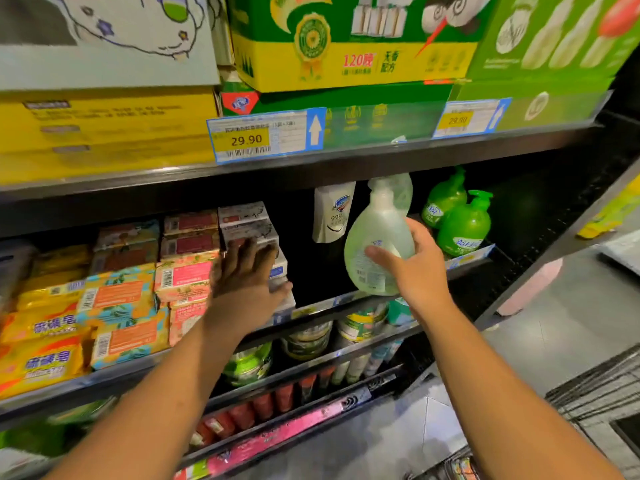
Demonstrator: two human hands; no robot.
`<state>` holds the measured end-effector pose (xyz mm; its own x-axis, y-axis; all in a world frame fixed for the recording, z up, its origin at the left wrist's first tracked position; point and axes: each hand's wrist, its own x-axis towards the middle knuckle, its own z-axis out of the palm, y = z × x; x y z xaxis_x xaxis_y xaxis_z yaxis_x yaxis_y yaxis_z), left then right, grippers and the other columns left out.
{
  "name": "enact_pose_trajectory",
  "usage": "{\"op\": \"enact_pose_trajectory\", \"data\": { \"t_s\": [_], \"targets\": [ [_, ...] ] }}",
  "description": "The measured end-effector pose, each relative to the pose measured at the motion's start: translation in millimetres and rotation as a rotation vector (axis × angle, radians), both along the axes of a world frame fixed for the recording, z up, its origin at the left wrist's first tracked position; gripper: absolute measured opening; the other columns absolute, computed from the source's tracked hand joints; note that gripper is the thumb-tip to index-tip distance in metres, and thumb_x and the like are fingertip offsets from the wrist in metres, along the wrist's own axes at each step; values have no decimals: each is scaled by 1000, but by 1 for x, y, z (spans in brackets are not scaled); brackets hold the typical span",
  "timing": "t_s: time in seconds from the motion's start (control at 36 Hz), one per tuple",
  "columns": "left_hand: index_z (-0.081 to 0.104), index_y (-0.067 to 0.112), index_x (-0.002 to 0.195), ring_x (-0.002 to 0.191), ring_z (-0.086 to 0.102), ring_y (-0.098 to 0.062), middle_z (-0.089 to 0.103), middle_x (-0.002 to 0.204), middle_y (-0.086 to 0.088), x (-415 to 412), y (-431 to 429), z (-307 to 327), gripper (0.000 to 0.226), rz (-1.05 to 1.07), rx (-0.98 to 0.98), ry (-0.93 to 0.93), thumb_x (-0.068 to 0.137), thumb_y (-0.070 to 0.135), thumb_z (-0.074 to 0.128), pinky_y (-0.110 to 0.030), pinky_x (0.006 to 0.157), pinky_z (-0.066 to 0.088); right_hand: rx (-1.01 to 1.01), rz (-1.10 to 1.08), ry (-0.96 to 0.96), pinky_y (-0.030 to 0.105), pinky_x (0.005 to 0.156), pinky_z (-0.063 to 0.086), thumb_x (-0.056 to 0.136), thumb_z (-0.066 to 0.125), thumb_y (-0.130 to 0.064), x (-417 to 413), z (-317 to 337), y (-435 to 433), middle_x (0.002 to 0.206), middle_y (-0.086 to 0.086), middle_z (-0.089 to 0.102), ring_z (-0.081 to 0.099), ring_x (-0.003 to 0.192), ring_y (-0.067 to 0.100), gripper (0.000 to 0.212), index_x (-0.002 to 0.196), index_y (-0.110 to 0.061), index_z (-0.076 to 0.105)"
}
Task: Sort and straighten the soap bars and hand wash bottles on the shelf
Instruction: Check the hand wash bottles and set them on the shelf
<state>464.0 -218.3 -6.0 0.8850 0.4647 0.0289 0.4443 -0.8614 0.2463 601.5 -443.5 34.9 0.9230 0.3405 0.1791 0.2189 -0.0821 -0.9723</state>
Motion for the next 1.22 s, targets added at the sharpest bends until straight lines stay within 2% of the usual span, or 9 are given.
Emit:
{"op": "enact_pose_trajectory", "data": {
  "t_s": [0.14, 0.28, 0.39, 0.53, 0.61, 0.69, 0.92, 1.06, 1.22],
  "targets": [
    [15, 30, 159, 152, -5, -33, 2, 167, -6, 5, -2, -18, 82, -1, 74, -16, 92, 64, 49, -48, 119, 2, -37, 97, 3, 15, 71, 50, 74, 89, -20, 27, -15, 24, 112, -6, 67, 65, 91, -2, 56, 122, -20, 61],
    [24, 29, 156, 151, 8, -37, 17, 164, -8, 7, 1, -26, 93, 6, 118, -14, 76, 77, 24, -53, 118, 14, 128, 228, 159, 19, 73, 55, 75, 85, -3, 47, -31, 46, 123, 20, 61, 68, 92, 5, 61, 127, -1, 53],
    [17, 32, 154, 149, 10, -35, 17, 162, -6, 7, 5, -31, 88, 16, 150, 11, 80, 79, 20, -57, 115, 22, 220, 356, 293, 31, 80, 57, 30, 102, -51, 57, -32, 50, 110, 6, 65, 65, 99, 19, 98, 110, -14, 58],
    [12, 29, 158, 150, 14, -33, 17, 163, -5, 2, 1, -22, 96, 1, 304, 60, 79, 82, 2, -52, 115, 22, -20, 396, 169, 22, 78, 57, 69, 86, 0, 75, -34, 40, 112, 4, 65, 69, 94, 4, 65, 126, -2, 53],
    [17, 27, 158, 148, 19, -34, 23, 161, -7, 2, 0, -20, 96, 7, 310, 80, 81, 82, 5, -52, 113, 24, -232, 285, -51, 18, 91, 48, 85, 80, -24, 87, -40, 25, 124, -1, 63, 61, 109, 2, 47, 127, -22, 60],
    [19, 27, 158, 147, 20, -34, 24, 160, -7, 2, -2, -19, 95, 8, 308, 84, 81, 82, 7, -51, 112, 21, -125, -29, -79, 19, 87, 43, 89, 76, -22, 110, -45, 11, 104, -2, 59, 57, 91, 3, 36, 117, -16, 54],
    [-10, 31, 157, 152, -4, -28, -3, 165, 0, 0, -5, -17, 98, 26, 314, 126, 74, 83, -13, -48, 117, 3, -241, 22, -3, 44, 109, 46, 68, 89, -19, 168, -44, 17, 135, 8, 56, 58, 122, 20, 93, 138, -6, 29],
    [-20, 34, 155, 151, -13, -28, -15, 165, 1, 1, -4, -11, 92, 13, 303, 213, 82, 84, 5, -46, 118, 4, -248, -32, -33, 46, 111, 44, 41, 95, -43, 199, -57, 20, 144, 9, 51, 54, 130, 22, 136, 151, -11, 21],
    [-21, 36, 154, 151, -15, -31, -16, 166, 0, 1, 0, -15, 92, 14, 274, 172, 82, 85, 9, -49, 122, 1, -384, -97, -43, 48, 80, 60, 48, 96, -44, 186, -55, 20, 96, 11, 75, 73, 88, 28, 67, 97, -6, 70]
  ]
}}
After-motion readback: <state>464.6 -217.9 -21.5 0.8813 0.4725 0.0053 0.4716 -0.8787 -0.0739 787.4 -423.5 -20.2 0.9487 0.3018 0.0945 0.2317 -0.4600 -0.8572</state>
